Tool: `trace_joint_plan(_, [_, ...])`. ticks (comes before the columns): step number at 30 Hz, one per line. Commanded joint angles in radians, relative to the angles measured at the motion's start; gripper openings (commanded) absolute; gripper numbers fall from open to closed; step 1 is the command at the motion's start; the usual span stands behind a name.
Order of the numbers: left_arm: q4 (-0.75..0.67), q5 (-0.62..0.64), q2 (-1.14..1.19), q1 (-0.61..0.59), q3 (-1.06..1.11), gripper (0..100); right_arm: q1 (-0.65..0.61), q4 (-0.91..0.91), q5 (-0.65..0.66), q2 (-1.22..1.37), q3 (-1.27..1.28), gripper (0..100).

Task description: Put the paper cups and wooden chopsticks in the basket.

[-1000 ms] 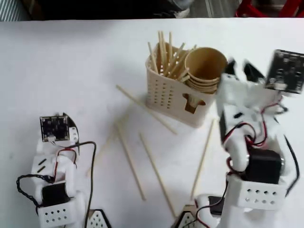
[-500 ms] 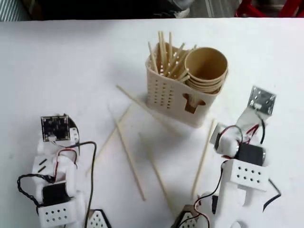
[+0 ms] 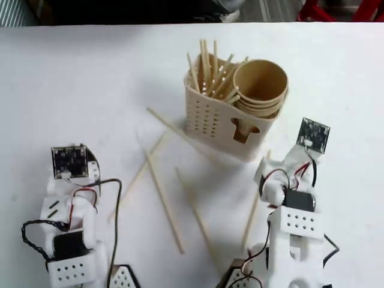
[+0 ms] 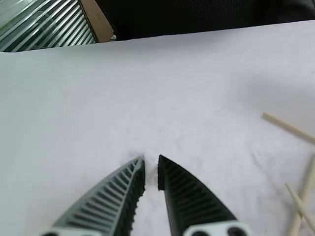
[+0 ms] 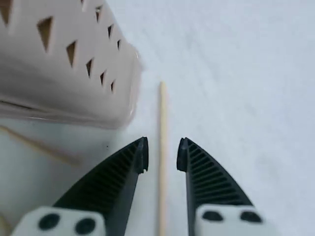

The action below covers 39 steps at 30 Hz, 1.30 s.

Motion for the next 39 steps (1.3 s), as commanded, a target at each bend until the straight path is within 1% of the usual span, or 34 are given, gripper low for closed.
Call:
trace_joint_plan(1, [-0.025, -0.009, -0.013, 0.027, -0.006, 7, -0.019, -0.022, -0.011, -0.013, -0.009, 10.5])
trace_joint_plan(5, [-0.025, -0.009, -0.013, 0.039, -0.006, 7, -0.019, -0.022, -0.011, -0.012, -0.009, 10.5])
trace_joint_plan(8, [-0.025, -0.009, -0.013, 0.039, -0.006, 7, -0.019, -0.025, -0.011, 0.041, -0.017, 10.5])
trace_joint_plan(12, [-0.025, -0.009, -0.013, 0.041, -0.006, 7, -0.012, -0.022, -0.025, 0.205, -0.101, 10.5])
trace_joint_plan(17, [-0.025, -0.009, -0.013, 0.041, -0.006, 7, -0.013, -0.025, -0.100, 0.446, -0.222, 10.5])
trace_joint_plan(23, [-0.025, -0.009, -0.013, 0.041, -0.006, 7, -0.013, -0.027, -0.124, 0.682, -0.345, 10.5])
trace_joint_plan(28, [-0.025, -0.009, -0.013, 0.041, -0.006, 7, -0.016, -0.027, -0.120, 0.843, -0.427, 10.2])
trace_joint_plan(32, [-0.025, -0.009, -0.013, 0.041, -0.006, 7, -0.013, 0.016, -0.118, 0.914, -0.488, 9.1])
trace_joint_plan(35, [-0.025, -0.009, -0.013, 0.041, -0.006, 7, -0.013, 0.035, -0.118, 0.934, -0.512, 1.7])
trace_joint_plan(39, [-0.025, -0.009, -0.013, 0.041, -0.006, 7, -0.013, 0.038, -0.118, 0.941, -0.514, 1.6])
